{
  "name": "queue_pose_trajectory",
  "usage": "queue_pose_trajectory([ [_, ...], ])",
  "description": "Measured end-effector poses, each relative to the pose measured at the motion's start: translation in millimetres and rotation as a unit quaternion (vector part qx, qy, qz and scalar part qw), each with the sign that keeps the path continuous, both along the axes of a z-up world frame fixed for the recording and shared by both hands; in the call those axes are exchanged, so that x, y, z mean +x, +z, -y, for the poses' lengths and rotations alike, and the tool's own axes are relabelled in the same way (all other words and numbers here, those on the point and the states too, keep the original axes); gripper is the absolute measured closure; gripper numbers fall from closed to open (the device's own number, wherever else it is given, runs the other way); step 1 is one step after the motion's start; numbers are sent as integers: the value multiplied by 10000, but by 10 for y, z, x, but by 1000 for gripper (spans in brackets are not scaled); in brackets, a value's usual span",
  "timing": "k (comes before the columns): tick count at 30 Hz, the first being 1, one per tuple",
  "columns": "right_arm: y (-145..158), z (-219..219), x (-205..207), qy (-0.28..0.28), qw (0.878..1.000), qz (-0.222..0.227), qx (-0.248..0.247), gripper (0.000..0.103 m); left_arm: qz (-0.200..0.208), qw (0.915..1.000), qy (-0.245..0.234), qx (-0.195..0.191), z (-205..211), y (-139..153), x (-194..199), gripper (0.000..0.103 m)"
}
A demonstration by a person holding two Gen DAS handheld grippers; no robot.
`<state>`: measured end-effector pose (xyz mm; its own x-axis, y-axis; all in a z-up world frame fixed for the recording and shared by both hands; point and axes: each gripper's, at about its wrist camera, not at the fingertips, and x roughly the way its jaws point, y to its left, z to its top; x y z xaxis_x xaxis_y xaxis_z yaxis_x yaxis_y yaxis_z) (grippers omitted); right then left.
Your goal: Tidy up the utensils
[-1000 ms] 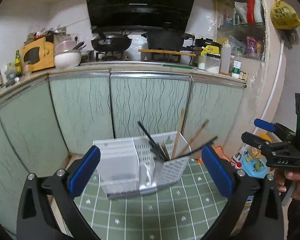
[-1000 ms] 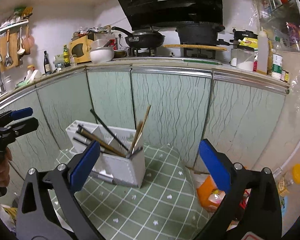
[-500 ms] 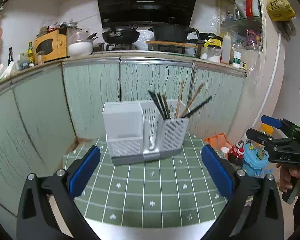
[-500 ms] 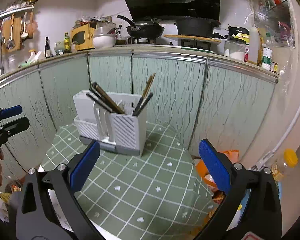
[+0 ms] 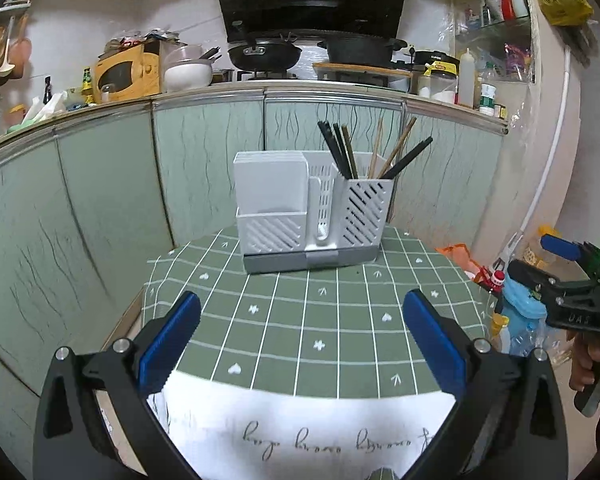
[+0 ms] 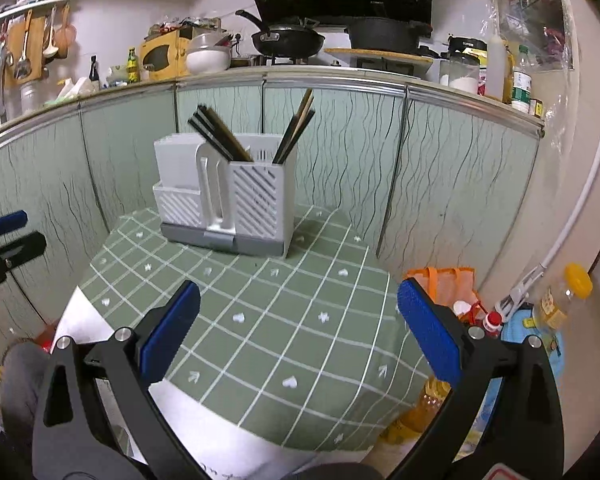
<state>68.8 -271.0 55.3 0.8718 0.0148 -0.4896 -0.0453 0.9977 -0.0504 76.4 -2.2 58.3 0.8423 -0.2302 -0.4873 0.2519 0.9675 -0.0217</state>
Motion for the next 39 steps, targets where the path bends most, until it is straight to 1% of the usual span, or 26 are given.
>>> queue_pose_trajectory([
  [6,-237,-35,-142,-15,9999,-148,6,8,14,9996,275,82,-56,-130,-145,4],
  [9,-321,-63,-220,-20,9999,-138,-55,8,9,9991,396,145,-83,-194,-188,4],
  [18,-383,-131,-383,15,9999,-94,-86,8,-43,9970,747,190,-158,-311,-279,4],
  [22,-384,-127,-405,19,9999,-104,-26,8,-107,9969,751,214,-170,-359,-290,4],
  [29,-399,-130,-397,31,9999,-145,15,8,-88,9969,696,361,-135,-387,-324,4],
  [33,-418,-138,-385,31,9999,-165,31,8,-166,9971,665,341,-137,-404,-319,4],
  [36,-426,-141,-384,34,9998,-176,39,8,-185,9966,663,447,-122,-423,-313,4],
  [39,-432,-144,-383,27,9998,-182,34,8,-229,9970,614,422,-118,-436,-310,4],
])
